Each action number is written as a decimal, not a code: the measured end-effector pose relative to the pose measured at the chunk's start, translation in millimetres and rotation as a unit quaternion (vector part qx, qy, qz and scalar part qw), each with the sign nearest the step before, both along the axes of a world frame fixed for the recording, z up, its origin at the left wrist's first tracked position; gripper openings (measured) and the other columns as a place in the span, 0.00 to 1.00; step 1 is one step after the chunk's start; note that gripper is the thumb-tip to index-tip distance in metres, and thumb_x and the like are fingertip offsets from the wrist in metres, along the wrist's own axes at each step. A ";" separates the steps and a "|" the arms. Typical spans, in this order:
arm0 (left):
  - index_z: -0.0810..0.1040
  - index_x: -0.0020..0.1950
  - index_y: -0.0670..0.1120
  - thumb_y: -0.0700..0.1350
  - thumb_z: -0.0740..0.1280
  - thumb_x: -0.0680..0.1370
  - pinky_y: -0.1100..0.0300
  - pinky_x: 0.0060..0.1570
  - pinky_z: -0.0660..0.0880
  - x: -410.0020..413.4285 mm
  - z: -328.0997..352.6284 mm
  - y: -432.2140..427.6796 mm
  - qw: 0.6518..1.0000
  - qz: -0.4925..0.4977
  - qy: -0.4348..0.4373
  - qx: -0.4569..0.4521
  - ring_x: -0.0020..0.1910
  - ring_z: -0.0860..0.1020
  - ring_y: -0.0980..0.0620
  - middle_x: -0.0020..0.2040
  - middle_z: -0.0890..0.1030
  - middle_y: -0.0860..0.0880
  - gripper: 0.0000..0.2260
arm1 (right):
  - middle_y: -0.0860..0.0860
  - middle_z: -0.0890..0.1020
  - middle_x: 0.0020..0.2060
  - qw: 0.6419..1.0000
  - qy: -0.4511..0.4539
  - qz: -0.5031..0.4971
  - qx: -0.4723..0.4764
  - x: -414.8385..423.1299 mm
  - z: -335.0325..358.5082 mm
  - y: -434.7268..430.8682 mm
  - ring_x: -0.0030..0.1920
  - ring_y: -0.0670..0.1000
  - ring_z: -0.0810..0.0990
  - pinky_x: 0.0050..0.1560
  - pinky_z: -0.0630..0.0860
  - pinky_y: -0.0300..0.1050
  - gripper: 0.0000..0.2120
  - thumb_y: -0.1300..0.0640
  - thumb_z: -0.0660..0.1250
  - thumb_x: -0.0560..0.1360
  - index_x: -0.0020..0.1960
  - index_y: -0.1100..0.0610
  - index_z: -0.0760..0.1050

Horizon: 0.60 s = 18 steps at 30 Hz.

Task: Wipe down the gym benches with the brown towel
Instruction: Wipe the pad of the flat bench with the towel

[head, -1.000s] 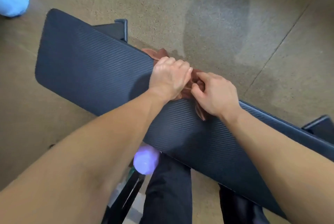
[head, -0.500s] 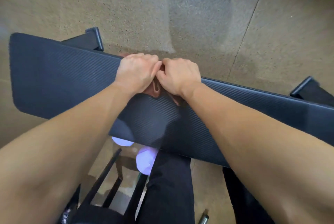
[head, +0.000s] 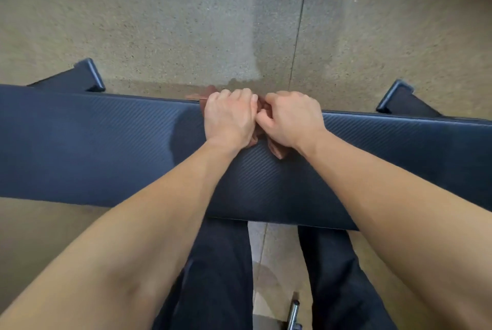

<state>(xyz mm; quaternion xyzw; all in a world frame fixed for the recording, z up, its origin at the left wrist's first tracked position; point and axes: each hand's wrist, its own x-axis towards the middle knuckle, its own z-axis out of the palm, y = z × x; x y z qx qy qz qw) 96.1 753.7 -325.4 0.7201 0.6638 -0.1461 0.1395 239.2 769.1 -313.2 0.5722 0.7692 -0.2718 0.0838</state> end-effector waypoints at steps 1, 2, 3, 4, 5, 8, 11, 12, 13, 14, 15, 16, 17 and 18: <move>0.76 0.43 0.49 0.51 0.53 0.83 0.50 0.47 0.70 14.5 -0.2 0.4 1.000 -0.005 -0.011 -0.001 0.43 0.80 0.44 0.41 0.82 0.49 0.16 | 0.52 0.83 0.44 1.000 -0.011 -0.005 0.001 14.3 -0.9 -1.7 0.47 0.60 0.81 0.39 0.70 0.48 0.17 0.42 0.56 0.76 0.44 0.52 0.77; 0.76 0.42 0.49 0.51 0.53 0.83 0.50 0.46 0.70 21.5 -1.2 0.8 1.000 -0.015 -0.021 0.001 0.42 0.80 0.44 0.40 0.82 0.49 0.16 | 0.52 0.83 0.44 1.000 -0.021 -0.010 0.000 22.6 -2.3 -2.9 0.47 0.60 0.81 0.39 0.70 0.49 0.17 0.42 0.56 0.75 0.44 0.53 0.77; 0.76 0.42 0.48 0.51 0.54 0.83 0.51 0.43 0.71 21.4 -2.6 1.1 0.999 -0.036 -0.033 0.004 0.40 0.80 0.44 0.39 0.82 0.49 0.16 | 0.52 0.83 0.44 0.999 -0.031 -0.015 -0.001 25.1 -3.5 -4.0 0.48 0.60 0.81 0.39 0.70 0.49 0.17 0.43 0.56 0.75 0.44 0.53 0.77; 0.76 0.41 0.48 0.51 0.54 0.83 0.51 0.41 0.71 15.2 -3.4 1.4 0.996 -0.068 -0.048 0.010 0.39 0.80 0.44 0.38 0.82 0.48 0.16 | 0.53 0.83 0.45 0.999 -0.042 -0.021 0.001 22.7 -4.8 -4.6 0.48 0.60 0.81 0.39 0.69 0.49 0.17 0.43 0.56 0.75 0.45 0.53 0.78; 0.76 0.41 0.48 0.51 0.55 0.83 0.52 0.38 0.71 4.3 -3.5 2.3 0.993 -0.100 -0.066 0.018 0.37 0.79 0.43 0.37 0.81 0.48 0.15 | 0.53 0.84 0.45 0.998 -0.053 -0.025 0.007 16.1 -5.4 -4.9 0.47 0.60 0.81 0.40 0.68 0.49 0.18 0.44 0.56 0.75 0.46 0.54 0.79; 0.75 0.42 0.47 0.52 0.55 0.83 0.50 0.38 0.70 -44.6 -2.9 7.3 0.987 -0.143 -0.068 0.010 0.38 0.79 0.42 0.38 0.80 0.46 0.16 | 0.56 0.84 0.46 0.998 -0.067 -0.011 0.017 -21.8 -1.7 -7.2 0.47 0.61 0.81 0.44 0.68 0.51 0.20 0.46 0.53 0.75 0.48 0.56 0.80; 0.73 0.45 0.47 0.53 0.51 0.84 0.48 0.41 0.70 -96.7 -0.9 5.4 0.991 -0.131 -0.036 0.009 0.41 0.78 0.42 0.41 0.80 0.47 0.16 | 0.56 0.84 0.49 0.999 -0.046 0.001 0.002 -76.9 0.8 -5.6 0.50 0.61 0.81 0.49 0.71 0.53 0.22 0.45 0.52 0.76 0.51 0.56 0.80; 0.73 0.45 0.47 0.52 0.51 0.84 0.48 0.41 0.70 -107.2 -1.0 4.2 0.991 -0.128 -0.027 0.012 0.42 0.77 0.42 0.42 0.80 0.47 0.15 | 0.56 0.84 0.49 0.999 -0.040 -0.003 -0.004 -93.0 0.6 -3.2 0.51 0.60 0.81 0.50 0.71 0.53 0.22 0.45 0.52 0.77 0.51 0.56 0.81; 0.73 0.45 0.48 0.52 0.52 0.83 0.48 0.42 0.70 -112.1 -1.8 3.4 0.992 -0.123 -0.020 0.015 0.41 0.77 0.42 0.42 0.79 0.47 0.14 | 0.56 0.84 0.49 0.999 -0.035 -0.008 -0.011 -104.3 0.2 -0.9 0.50 0.60 0.81 0.49 0.71 0.52 0.22 0.45 0.52 0.78 0.50 0.56 0.81; 0.72 0.45 0.48 0.51 0.53 0.83 0.48 0.42 0.70 -111.7 -3.1 2.5 0.993 -0.112 -0.017 0.017 0.41 0.77 0.42 0.42 0.79 0.47 0.13 | 0.55 0.85 0.48 0.999 -0.031 -0.008 -0.012 -109.1 0.3 0.3 0.49 0.60 0.81 0.48 0.71 0.52 0.22 0.46 0.52 0.79 0.49 0.56 0.81; 0.72 0.44 0.48 0.50 0.53 0.82 0.48 0.42 0.70 -106.8 -3.9 1.1 0.996 -0.092 -0.010 0.019 0.41 0.77 0.41 0.41 0.79 0.47 0.13 | 0.55 0.85 0.46 1.000 -0.027 -0.005 -0.006 -107.5 0.2 0.4 0.47 0.60 0.81 0.46 0.70 0.51 0.22 0.46 0.52 0.79 0.48 0.56 0.82; 0.72 0.43 0.47 0.50 0.53 0.83 0.48 0.43 0.70 -98.9 -3.9 -0.2 0.998 -0.065 0.002 0.020 0.41 0.77 0.41 0.41 0.79 0.47 0.13 | 0.54 0.85 0.45 1.000 -0.022 0.000 0.004 -100.4 -0.2 -0.2 0.46 0.60 0.82 0.44 0.70 0.51 0.22 0.45 0.52 0.80 0.47 0.55 0.82; 0.73 0.43 0.47 0.50 0.52 0.83 0.48 0.44 0.69 -89.1 -3.4 -0.7 0.999 -0.034 0.017 0.019 0.41 0.77 0.41 0.41 0.80 0.46 0.15 | 0.54 0.85 0.45 1.000 -0.016 0.007 0.015 -89.9 -0.9 -0.9 0.46 0.59 0.82 0.42 0.68 0.50 0.22 0.45 0.52 0.79 0.47 0.55 0.81; 0.73 0.43 0.47 0.51 0.52 0.83 0.48 0.45 0.69 -78.0 -2.3 -1.5 0.999 -0.005 0.029 0.019 0.42 0.77 0.41 0.41 0.81 0.46 0.16 | 0.53 0.84 0.45 1.000 -0.011 0.016 0.019 -77.3 -1.9 -1.4 0.46 0.59 0.82 0.40 0.67 0.50 0.21 0.44 0.52 0.79 0.48 0.55 0.80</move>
